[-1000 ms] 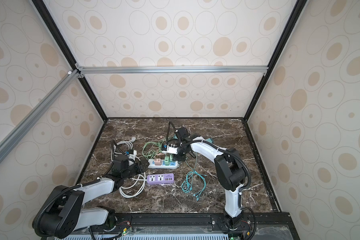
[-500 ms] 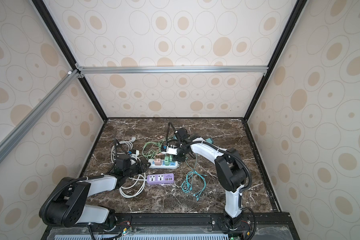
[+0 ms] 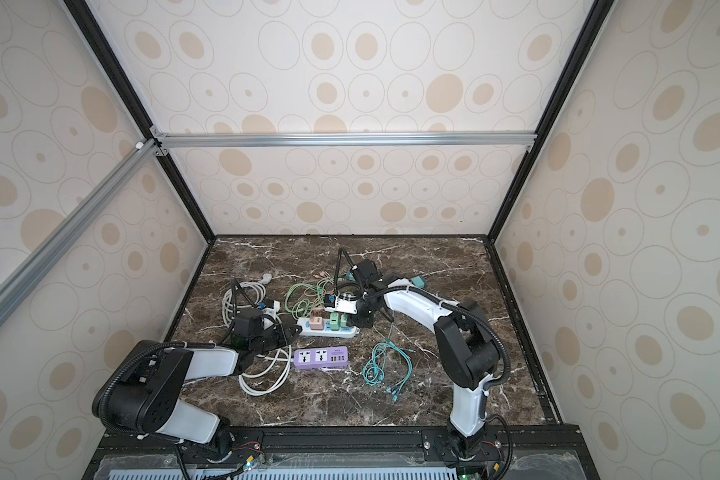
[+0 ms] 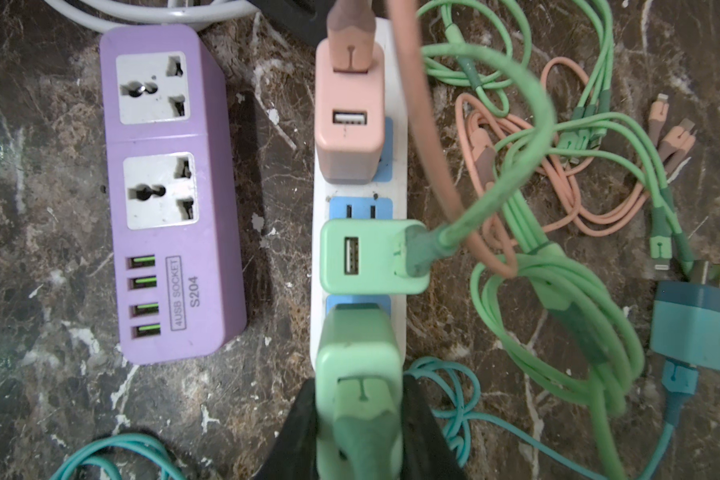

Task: Insert the plug
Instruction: 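Press the mint-green charger prongs down into the socket with the right gripper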

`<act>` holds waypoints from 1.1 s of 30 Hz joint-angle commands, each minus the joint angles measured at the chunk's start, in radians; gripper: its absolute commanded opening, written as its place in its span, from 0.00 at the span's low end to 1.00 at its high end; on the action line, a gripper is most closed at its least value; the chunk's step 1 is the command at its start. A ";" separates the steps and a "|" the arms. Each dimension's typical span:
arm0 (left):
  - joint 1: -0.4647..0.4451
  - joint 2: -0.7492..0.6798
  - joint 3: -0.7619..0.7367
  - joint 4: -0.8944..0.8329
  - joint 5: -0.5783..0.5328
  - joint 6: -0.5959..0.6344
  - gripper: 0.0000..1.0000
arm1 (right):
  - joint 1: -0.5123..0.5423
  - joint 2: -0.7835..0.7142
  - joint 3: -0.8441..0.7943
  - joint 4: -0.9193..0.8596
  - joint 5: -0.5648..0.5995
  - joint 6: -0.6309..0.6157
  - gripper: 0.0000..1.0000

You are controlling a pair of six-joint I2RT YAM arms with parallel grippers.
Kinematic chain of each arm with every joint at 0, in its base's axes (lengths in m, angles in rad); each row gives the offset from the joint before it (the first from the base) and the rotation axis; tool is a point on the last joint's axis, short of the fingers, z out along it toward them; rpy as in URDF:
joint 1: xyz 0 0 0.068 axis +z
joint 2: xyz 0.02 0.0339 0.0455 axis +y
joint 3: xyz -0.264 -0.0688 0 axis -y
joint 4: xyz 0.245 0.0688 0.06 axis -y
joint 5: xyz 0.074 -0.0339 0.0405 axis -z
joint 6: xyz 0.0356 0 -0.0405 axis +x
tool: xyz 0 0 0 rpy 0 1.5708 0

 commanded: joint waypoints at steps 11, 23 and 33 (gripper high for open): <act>0.002 0.003 0.027 0.014 0.014 0.007 0.28 | 0.026 0.000 -0.014 -0.025 0.017 -0.012 0.00; 0.002 -0.006 0.028 0.004 0.010 0.011 0.28 | 0.033 0.034 -0.004 -0.033 0.057 -0.018 0.00; 0.002 -0.011 0.031 0.002 0.009 0.012 0.28 | 0.033 0.040 -0.010 -0.032 0.071 -0.018 0.00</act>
